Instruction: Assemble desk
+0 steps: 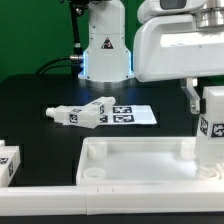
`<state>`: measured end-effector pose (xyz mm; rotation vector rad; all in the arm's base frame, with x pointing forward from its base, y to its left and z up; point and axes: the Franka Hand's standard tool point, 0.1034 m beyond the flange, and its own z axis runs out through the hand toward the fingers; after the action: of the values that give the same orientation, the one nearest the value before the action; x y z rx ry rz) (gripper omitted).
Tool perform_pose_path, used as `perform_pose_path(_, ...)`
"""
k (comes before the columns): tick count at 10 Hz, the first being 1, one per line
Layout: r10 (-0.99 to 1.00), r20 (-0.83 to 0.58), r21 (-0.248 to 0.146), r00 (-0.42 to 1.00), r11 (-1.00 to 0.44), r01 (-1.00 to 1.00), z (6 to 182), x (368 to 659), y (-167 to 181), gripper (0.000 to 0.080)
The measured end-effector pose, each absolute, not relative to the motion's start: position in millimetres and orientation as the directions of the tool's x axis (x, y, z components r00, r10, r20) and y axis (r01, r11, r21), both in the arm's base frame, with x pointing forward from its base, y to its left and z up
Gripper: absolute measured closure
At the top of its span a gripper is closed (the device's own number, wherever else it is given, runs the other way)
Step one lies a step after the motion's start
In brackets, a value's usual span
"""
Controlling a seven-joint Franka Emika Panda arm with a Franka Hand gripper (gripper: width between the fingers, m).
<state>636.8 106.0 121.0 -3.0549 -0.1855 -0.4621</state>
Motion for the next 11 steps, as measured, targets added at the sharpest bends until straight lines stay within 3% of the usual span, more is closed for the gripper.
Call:
perform_pose_path(4, 0.112, 0.295, -0.027, 0.949, -0.992, 0.126, 108.9, 635.3, 107.5, 0.0515)
perform_pose_path(10, 0.109, 0.333, -0.025, 0.937, -0.992, 0.124, 108.6, 638.4, 107.1, 0.0494)
perform_pose_path(11, 0.109, 0.330, -0.025, 0.938, -0.992, 0.124, 108.4, 638.2, 107.1, 0.0312)
